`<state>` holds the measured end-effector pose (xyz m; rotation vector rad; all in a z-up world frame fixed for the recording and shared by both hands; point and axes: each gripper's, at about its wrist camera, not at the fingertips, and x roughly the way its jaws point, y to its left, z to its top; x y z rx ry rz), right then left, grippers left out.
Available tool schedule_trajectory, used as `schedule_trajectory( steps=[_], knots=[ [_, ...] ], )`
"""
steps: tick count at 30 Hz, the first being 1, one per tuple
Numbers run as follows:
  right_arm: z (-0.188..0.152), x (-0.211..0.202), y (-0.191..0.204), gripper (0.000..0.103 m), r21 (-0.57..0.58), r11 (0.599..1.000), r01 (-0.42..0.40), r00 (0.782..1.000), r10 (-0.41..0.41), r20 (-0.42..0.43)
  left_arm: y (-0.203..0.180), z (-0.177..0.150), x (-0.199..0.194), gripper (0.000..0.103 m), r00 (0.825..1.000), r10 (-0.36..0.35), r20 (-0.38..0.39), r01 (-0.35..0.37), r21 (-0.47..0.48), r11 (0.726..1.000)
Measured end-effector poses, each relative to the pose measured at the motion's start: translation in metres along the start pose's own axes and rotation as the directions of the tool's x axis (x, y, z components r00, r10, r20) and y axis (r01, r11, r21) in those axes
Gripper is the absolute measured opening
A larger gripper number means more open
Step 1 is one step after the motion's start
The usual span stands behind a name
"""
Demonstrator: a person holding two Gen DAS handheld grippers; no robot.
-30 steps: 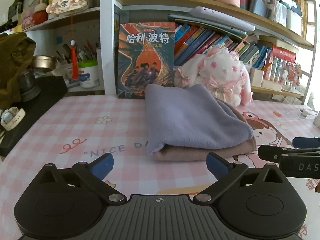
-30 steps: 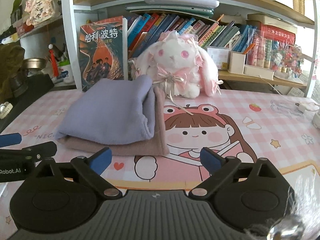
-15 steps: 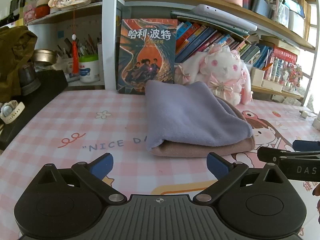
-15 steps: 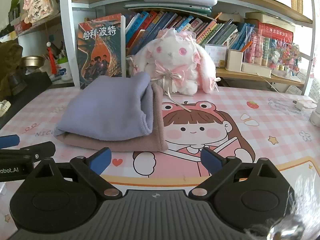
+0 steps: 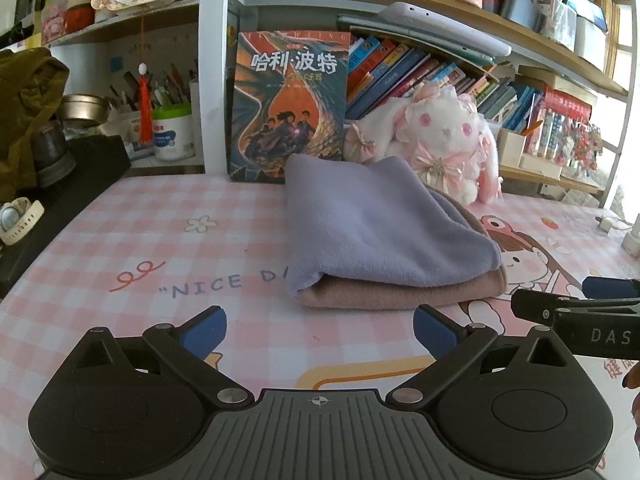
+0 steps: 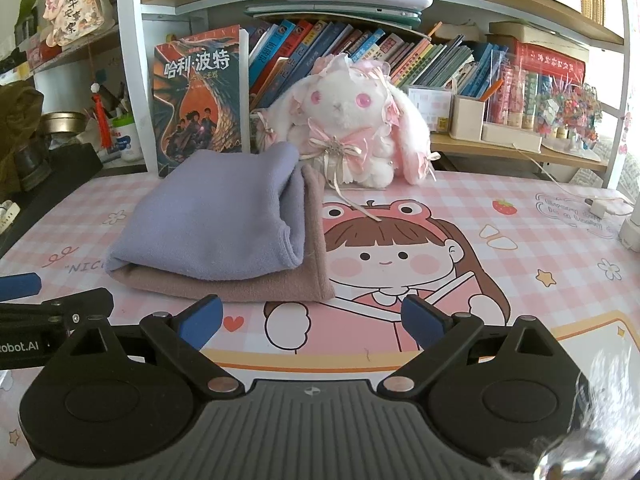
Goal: Fold clothes
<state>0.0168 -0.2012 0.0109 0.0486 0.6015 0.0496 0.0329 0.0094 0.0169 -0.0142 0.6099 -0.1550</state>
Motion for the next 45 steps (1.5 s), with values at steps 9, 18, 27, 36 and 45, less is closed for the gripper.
schedule_trajectory(
  steps=[9, 18, 27, 36, 45],
  knots=[
    [0.0, 0.0006, -0.0012, 0.099, 0.008, 1.0, 0.004, 1.0, -0.004, -0.006, -0.0015, -0.0007, 0.0012, 0.101, 1.0, 0.001, -0.004, -0.001, -0.005, 1.0],
    [-0.0002, 0.0006, -0.0007, 0.101, 0.006, 1.0, 0.007, 1.0, -0.007, -0.01, -0.0007, -0.001, 0.0032, 0.101, 1.0, 0.012, -0.005, -0.012, -0.018, 1.0],
    [0.0009, 0.0016, 0.0003, 0.101, -0.001, 1.0, 0.006, 1.0, -0.006, -0.014, -0.0004, -0.0014, 0.0048, 0.101, 1.0, 0.0, -0.019, 0.0, -0.017, 1.0],
    [0.0012, 0.0031, 0.0003, 0.101, 0.002, 1.0, 0.005, 1.0, -0.005, -0.024, 0.0001, -0.0013, 0.0062, 0.101, 1.0, 0.003, -0.025, -0.003, -0.021, 1.0],
    [0.0009, 0.0061, 0.0006, 0.101, 0.002, 1.0, 0.003, 0.999, -0.003, -0.032, -0.0002, -0.0016, 0.0092, 0.101, 1.0, 0.002, -0.031, -0.003, -0.017, 1.0]
  ],
)
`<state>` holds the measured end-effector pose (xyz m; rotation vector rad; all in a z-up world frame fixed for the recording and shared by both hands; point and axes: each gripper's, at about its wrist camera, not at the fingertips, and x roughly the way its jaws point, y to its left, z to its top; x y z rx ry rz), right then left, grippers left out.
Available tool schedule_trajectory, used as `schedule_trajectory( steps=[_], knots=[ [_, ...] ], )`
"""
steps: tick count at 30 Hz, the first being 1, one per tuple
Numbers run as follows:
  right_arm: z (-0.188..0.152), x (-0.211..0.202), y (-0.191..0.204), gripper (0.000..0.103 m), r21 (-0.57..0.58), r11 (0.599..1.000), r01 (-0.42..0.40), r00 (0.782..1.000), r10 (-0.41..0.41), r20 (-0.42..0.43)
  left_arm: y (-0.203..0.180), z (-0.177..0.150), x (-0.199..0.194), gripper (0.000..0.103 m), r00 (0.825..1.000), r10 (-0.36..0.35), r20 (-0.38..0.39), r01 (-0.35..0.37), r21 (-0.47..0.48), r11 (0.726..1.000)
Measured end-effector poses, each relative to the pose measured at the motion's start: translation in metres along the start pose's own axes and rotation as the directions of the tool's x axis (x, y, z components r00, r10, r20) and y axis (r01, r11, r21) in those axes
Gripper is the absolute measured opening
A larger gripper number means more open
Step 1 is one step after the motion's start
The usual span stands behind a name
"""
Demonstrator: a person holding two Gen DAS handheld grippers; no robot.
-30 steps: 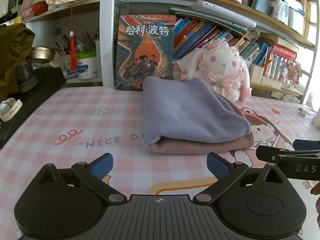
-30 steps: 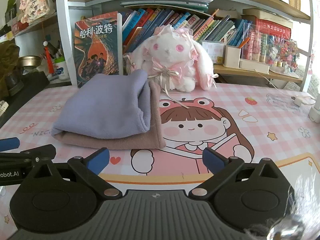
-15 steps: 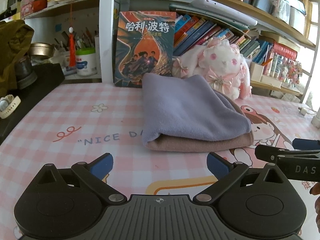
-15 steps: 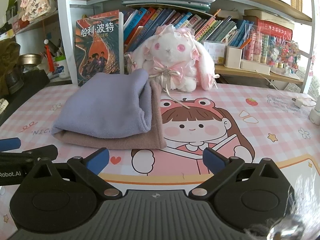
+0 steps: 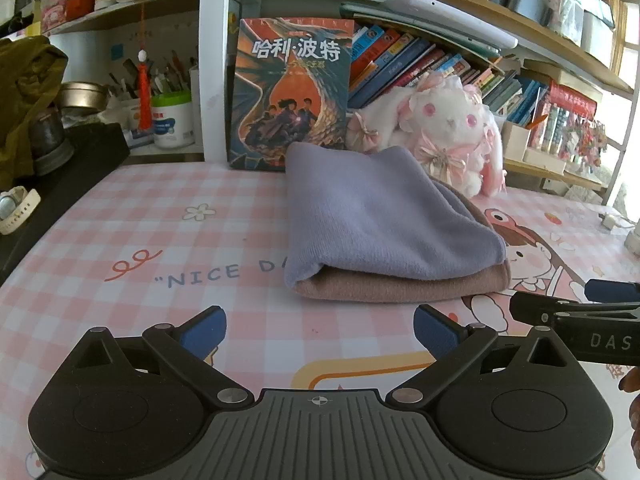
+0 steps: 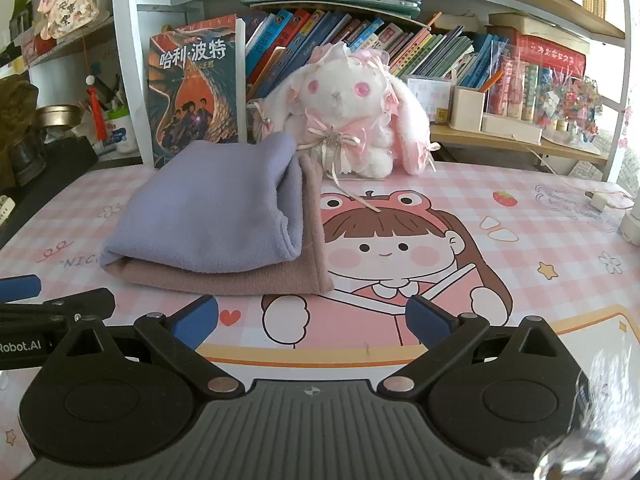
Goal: Fold clothes
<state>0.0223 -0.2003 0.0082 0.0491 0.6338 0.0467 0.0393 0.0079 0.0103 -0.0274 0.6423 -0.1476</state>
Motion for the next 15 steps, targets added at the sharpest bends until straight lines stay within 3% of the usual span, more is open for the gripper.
schedule_trajectory(
  steps=[15],
  knots=[
    [-0.001, 0.004, 0.0009, 0.101, 0.001, 1.0, -0.004, 1.0, 0.004, -0.012, 0.002, -0.0006, 0.0036, 0.103, 1.0, 0.013, -0.017, -0.013, -0.005, 1.0]
  ],
)
